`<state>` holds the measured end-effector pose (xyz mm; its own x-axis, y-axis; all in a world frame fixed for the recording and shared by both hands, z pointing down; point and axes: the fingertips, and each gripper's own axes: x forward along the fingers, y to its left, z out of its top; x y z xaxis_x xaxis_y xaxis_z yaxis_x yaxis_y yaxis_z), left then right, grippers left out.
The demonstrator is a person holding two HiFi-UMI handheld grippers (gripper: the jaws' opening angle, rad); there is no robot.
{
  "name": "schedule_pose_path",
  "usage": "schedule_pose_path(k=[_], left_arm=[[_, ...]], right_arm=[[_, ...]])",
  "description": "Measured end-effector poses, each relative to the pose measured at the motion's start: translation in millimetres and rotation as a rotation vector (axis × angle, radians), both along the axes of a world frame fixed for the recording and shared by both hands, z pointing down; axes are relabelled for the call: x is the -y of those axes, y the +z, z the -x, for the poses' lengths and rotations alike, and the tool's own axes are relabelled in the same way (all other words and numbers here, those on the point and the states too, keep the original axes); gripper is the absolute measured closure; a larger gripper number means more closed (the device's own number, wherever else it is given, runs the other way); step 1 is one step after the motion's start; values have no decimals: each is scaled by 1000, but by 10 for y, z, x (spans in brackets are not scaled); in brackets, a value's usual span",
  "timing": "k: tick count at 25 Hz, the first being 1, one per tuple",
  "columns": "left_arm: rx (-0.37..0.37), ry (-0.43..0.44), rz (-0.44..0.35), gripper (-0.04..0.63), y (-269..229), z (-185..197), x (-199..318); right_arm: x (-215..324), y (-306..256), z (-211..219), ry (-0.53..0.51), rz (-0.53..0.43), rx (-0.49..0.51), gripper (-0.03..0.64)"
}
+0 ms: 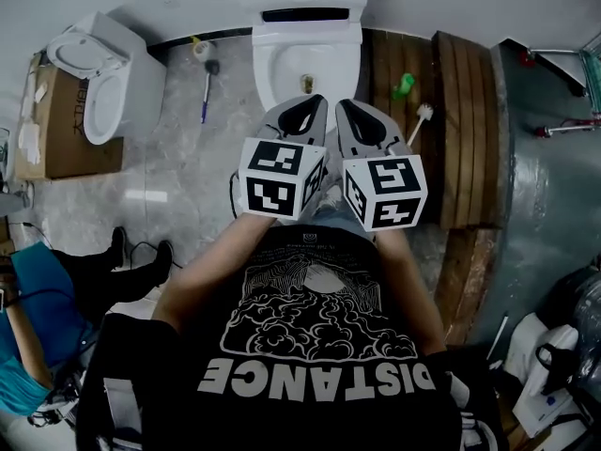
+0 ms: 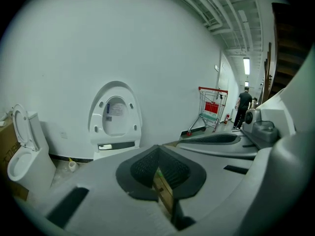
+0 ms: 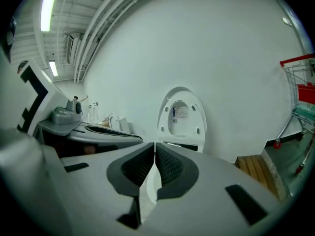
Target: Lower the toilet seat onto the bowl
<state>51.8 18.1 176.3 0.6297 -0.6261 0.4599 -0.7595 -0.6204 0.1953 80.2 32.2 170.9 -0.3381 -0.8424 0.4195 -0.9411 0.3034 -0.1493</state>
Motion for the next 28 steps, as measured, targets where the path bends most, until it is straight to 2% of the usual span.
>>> schedule_pose_path(k=[8, 14, 28], left_arm=[[1, -45, 13, 583, 4, -43, 204], [-6, -55, 30, 583, 86, 67, 481], [-46, 53, 66, 583, 235, 182, 1788]], right_arm=[[247, 30, -35, -48, 12, 14, 597], [512, 90, 51, -54, 25, 1, 597], [1799, 212, 200, 20, 64, -43, 597]])
